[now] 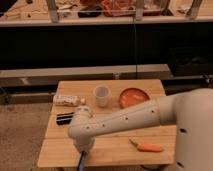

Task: Wipe the white sponge on the table

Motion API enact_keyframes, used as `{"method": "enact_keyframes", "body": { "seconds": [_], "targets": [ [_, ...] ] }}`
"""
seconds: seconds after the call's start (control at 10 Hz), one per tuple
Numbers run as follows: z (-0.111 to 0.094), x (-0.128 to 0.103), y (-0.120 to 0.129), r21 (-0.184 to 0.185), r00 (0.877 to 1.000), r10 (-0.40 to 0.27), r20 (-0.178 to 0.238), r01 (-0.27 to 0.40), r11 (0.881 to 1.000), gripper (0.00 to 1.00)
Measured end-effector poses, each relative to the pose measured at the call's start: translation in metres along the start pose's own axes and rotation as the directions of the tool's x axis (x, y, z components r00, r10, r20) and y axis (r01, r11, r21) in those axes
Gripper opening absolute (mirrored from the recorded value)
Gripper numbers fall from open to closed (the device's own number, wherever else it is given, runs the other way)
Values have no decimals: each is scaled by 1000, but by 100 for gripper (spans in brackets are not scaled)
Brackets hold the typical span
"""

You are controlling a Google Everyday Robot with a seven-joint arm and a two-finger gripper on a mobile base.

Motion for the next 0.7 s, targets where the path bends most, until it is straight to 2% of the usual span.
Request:
{"method": "enact_keyframes", "body": {
  "seconds": [0.3,0.5,0.7],
  "targets": [
    [-8,9,-33,4,997,-73,-27,74,997,1],
    [-8,31,-42,8,997,-80,-24,80,997,1],
    [0,69,-49,24,999,-51,4,51,998,1]
  ]
}}
